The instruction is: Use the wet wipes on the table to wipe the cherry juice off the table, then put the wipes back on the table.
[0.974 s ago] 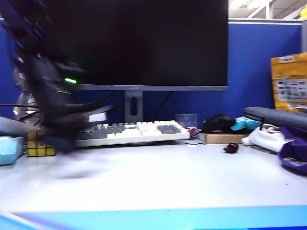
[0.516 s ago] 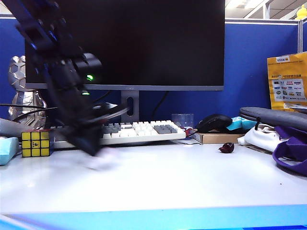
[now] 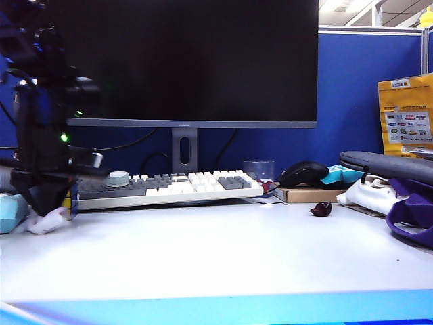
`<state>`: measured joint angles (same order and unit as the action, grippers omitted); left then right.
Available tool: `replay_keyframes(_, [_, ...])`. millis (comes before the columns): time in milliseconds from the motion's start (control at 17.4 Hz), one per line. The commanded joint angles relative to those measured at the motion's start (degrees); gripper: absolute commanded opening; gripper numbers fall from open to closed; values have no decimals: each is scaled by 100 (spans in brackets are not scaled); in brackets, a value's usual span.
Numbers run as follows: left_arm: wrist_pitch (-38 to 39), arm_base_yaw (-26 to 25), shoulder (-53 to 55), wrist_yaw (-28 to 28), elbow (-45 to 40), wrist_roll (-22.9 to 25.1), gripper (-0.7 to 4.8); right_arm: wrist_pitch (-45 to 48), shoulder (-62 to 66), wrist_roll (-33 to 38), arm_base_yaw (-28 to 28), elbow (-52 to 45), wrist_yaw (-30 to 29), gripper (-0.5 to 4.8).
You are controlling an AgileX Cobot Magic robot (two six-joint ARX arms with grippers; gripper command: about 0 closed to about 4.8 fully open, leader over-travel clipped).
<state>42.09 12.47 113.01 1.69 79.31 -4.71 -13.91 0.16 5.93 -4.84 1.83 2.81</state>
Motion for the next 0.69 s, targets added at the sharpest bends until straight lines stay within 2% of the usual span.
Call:
replay_keyframes(57, [501, 428, 166, -2004, -140, 28, -6, 11, -2, -13, -4, 0, 2, 0])
replay_keyframes(172, [520, 787, 166, -2216, -131, 133, -6, 11, -2, -13, -2, 0, 2, 0])
replay_keyframes(287, [407, 1130, 164, -1961, -103, 118, 5, 11, -2, -13, -4, 0, 2, 0])
replay_keyframes(344, [385, 1176, 157, -1969, -94, 107, 100, 11, -2, -13, -4, 0, 2, 0])
replay_keyframes(401, [393, 1202, 142, -2096, -94, 103, 166, 11, -2, -13, -4, 0, 2, 0])
replay_keyframes(688, [234, 1200, -546, -2273, -94, -177, 161, 11, -2, -13, -2, 0, 2, 0])
